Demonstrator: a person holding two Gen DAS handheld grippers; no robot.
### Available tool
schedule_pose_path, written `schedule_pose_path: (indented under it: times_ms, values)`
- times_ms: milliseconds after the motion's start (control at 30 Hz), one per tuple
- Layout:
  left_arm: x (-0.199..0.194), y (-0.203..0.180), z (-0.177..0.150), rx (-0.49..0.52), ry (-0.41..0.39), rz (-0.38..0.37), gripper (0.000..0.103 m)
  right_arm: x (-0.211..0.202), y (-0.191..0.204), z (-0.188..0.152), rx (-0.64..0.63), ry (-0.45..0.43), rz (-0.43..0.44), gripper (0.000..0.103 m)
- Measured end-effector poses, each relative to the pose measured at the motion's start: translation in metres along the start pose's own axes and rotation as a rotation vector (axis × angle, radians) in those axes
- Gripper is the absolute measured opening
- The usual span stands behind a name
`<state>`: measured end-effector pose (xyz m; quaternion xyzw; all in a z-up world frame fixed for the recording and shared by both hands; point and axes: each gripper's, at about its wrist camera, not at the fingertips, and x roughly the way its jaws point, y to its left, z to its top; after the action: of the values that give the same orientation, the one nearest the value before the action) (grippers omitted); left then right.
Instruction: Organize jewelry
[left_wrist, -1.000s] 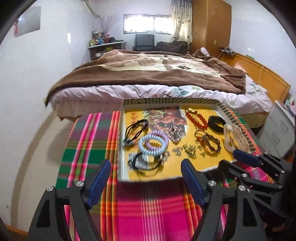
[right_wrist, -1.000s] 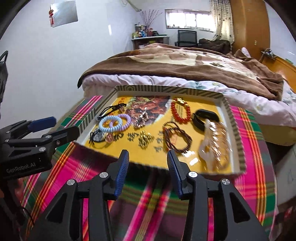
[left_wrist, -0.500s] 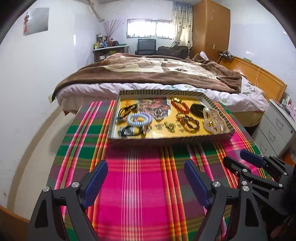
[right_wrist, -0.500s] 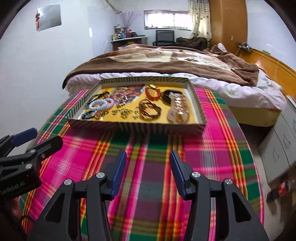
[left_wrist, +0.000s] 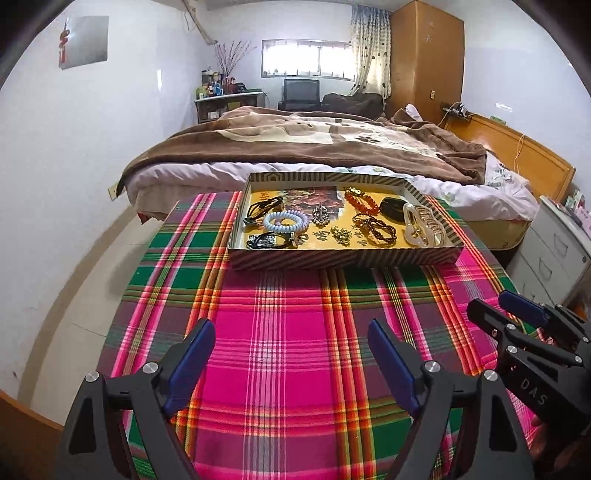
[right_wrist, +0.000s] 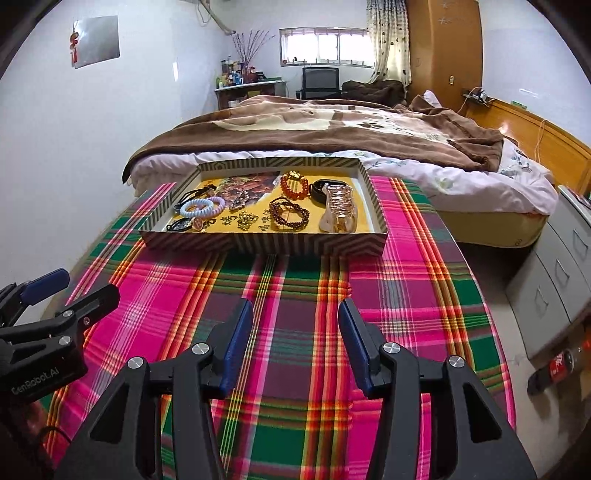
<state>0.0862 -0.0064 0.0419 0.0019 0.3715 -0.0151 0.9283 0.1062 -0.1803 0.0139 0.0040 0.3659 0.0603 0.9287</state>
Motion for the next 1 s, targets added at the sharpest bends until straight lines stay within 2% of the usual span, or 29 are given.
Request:
schedule_pose_path:
  times_ms: [233,400,833,1000]
  values:
    - [-0.004,-0.011,-0.007,0.042,0.002,0.020,0.084,-0.006,0.002,-0.004,-0.001,-0.005,0.004,0.049]
    - [-0.004,-0.011,-0.008,0.025,0.006,-0.006,0.084,-0.009,0.002,-0.006,0.009,-0.008,0.002,0.049]
    - [-0.005,-0.010,-0.010,0.000,0.011,-0.013,0.084,-0.012,0.001,-0.008,0.020,-0.011,0.012,0.049]
    - [-0.001,-0.010,-0.011,-0.009,0.026,0.011,0.084,-0.012,0.001,-0.008,0.019,-0.011,0.012,0.049]
